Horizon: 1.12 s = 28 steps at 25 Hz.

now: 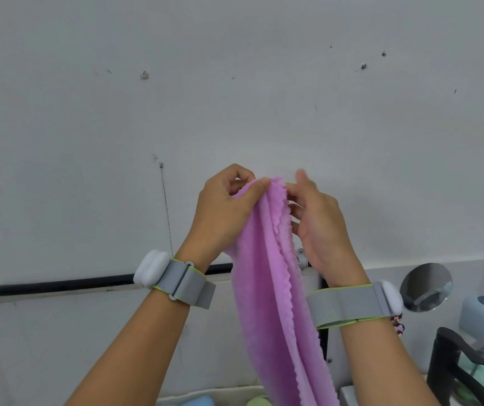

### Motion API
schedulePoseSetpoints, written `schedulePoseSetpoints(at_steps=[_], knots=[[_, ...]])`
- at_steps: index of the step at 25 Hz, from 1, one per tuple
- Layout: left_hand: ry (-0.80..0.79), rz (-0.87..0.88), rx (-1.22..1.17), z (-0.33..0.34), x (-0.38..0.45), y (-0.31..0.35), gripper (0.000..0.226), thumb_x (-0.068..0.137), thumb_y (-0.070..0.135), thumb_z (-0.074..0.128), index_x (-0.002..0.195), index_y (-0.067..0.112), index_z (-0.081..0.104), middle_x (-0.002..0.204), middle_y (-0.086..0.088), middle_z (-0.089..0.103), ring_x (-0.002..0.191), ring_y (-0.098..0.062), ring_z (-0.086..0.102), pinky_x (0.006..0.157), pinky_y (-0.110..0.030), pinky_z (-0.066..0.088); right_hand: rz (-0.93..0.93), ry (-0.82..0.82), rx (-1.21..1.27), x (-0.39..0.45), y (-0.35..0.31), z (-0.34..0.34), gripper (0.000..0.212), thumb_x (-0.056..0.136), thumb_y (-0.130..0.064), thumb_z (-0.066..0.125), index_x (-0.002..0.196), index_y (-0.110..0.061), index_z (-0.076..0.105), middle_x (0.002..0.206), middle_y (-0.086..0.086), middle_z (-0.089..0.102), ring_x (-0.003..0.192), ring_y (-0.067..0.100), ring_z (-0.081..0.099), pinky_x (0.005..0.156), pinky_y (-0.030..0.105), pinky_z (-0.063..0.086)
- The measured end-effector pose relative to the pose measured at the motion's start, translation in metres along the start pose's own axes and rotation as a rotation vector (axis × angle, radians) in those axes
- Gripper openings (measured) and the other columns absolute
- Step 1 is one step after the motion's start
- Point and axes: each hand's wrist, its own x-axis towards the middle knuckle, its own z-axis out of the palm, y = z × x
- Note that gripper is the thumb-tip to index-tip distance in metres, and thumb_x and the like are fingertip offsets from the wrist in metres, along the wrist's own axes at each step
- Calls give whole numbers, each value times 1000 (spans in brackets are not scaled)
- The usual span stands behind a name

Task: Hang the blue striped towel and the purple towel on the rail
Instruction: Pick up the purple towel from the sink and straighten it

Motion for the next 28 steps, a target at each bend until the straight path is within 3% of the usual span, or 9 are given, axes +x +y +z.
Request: schedulePoseSetpoints(at_steps=[3, 6, 11, 13, 16, 18, 20, 24, 28], knots=[[49, -24, -19, 3, 2, -2, 22, 84, 41, 70, 77, 21, 64, 72, -6, 75, 63, -13, 63, 65, -35, 52, -144, -50, -92, -3, 4, 2, 21, 85, -30, 72, 93, -12, 80, 93, 12, 79, 86, 21, 73, 81, 35, 57], [-25, 2, 73, -5, 8, -5, 23, 83, 42, 71, 76, 21, 66, 74, 3, 73, 64, -10, 62, 61, -26, 49, -236, 37, -136, 5, -2, 2, 12, 83, -15, 74, 92, -10, 80, 87, 7, 79, 80, 16, 73, 80, 32, 59], [-393, -78, 234, -34, 15, -9, 69, 84, 58, 63, 71, -9, 51, 67, -7, 45, 62, -18, 42, 60, -31, 34, -259, 34, -152, 20, -24, 3, 8, 87, -16, 71, 82, -18, 77, 81, 7, 76, 75, 15, 66, 77, 37, 58], [-517, -120, 318, -48, 18, -2, 70, 79, 66, 63, 63, -1, 49, 63, -4, 46, 60, -15, 43, 64, -29, 34, -274, 25, -135, 23, -29, 4, 9, 87, -15, 71, 81, -17, 76, 81, 9, 74, 74, 17, 64, 75, 37, 55], [-580, -87, 695, -66, 31, 9, 63, 75, 74, 60, 58, 14, 48, 58, 3, 40, 54, -15, 35, 59, -27, 28, -288, 28, -158, 29, -36, 7, 7, 87, -17, 71, 84, -14, 77, 84, 12, 72, 75, 18, 60, 74, 37, 52], [-524, 47, 889, -79, 42, 17, 66, 73, 78, 55, 57, 15, 51, 58, 0, 43, 55, -19, 38, 61, -31, 30, -303, 28, -166, 32, -40, 9, 9, 88, -19, 70, 86, -13, 77, 80, 8, 71, 73, 16, 59, 72, 34, 50], [-415, 185, 984, -92, 51, 27, 59, 76, 72, 50, 64, 15, 63, 62, -3, 57, 65, -25, 54, 65, -34, 38, -337, 52, -158, 37, -48, 10, 9, 87, -21, 71, 82, -15, 76, 72, 0, 69, 70, 12, 57, 69, 31, 49], [-169, 377, 966, -111, 64, 55, 39, 81, 61, 60, 64, 26, 61, 64, 6, 60, 67, -24, 56, 59, -16, 36, -434, 63, -142, 52, -75, 17, 15, 87, -25, 71, 76, -16, 73, 66, -2, 64, 66, 10, 52, 64, 28, 45], [95, 560, 937, -115, 75, 95, 38, 82, 56, 67, 79, 18, 66, 73, -9, 64, 66, -22, 54, 58, -27, 31, -567, 109, -143, 69, -113, 29, 30, 86, -33, 68, 74, -5, 70, 67, 6, 52, 65, 15, 42, 60, 31, 38]])
